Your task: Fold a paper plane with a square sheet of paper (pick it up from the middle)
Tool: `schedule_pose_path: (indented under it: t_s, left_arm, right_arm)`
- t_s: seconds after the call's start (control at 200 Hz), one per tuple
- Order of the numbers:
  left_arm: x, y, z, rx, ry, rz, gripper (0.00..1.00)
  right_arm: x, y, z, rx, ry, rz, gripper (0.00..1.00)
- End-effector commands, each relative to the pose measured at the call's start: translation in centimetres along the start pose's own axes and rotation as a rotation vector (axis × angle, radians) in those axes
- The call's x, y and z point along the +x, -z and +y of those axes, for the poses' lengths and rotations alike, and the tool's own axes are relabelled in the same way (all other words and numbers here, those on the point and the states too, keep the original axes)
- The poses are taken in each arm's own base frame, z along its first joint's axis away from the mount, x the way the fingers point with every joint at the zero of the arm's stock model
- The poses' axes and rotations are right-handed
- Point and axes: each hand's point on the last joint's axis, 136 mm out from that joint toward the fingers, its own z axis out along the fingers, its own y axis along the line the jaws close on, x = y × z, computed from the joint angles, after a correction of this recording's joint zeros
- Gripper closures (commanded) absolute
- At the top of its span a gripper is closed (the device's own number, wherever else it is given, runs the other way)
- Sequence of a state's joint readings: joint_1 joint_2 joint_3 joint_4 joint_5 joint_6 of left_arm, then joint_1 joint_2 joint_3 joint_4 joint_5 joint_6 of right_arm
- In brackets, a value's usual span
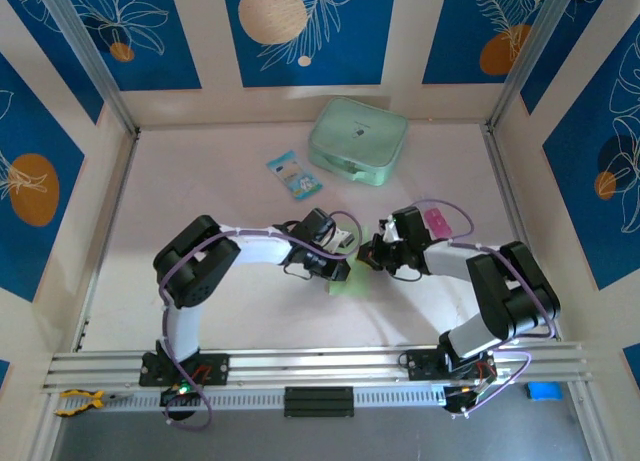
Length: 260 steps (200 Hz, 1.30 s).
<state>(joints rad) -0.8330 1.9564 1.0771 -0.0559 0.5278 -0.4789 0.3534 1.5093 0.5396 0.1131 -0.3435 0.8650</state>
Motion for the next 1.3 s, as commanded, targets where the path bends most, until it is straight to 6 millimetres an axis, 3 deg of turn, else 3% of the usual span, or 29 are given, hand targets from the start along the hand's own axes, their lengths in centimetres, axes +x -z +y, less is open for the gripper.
schedule_pose_path:
  t_s: [0.0,0.115,0.25,0.435,0.57,0.775,1.005,1.15,1.295]
  left_arm:
    - [2.9,-0.5,2.4,-0.061,0.086,0.075,0.93]
    - [3.1,-0.4,2.4,-0.062,0.097,0.078,0.93]
    - [3.6,-0.3,2.5,-0.064,0.121,0.077,0.93]
    - [4.5,-0.4,2.8,-0.049,0.169,0.068,0.94]
    - [4.5,-0.1,2.8,-0.052,0.192,0.045,0.94]
    - [3.7,0.9,0.8,-0.017,0.225,-0.037,0.90]
    - [0.8,4.7,-1.2,-0.060,0.109,-0.143,0.81]
    - [0.0,5.5,-0.6,-0.083,0.067,-0.134,0.80]
    - [-0.3,5.1,-0.5,-0.060,0.032,-0.087,0.81]
  right_arm:
    - [0.4,-0.6,-0.7,0.026,-0.019,0.012,1.00]
    - [0.2,-1.1,-2.5,0.046,-0.082,0.009,1.00]
    - [-1.2,-0.3,-4.1,0.088,-0.140,-0.071,1.00]
    - [-3.6,1.5,-3.1,0.021,-0.134,-0.151,1.00]
    - [-3.8,2.6,-1.7,-0.012,-0.094,-0.164,0.99]
    - [-1.2,4.2,0.6,-0.046,-0.041,-0.149,0.91]
    - [3.5,4.8,-0.3,0.016,-0.056,-0.117,0.62]
    - [5.1,5.4,-1.5,0.079,-0.124,-0.104,0.56]
    - [6.1,5.6,-0.8,0.092,-0.124,-0.064,0.55]
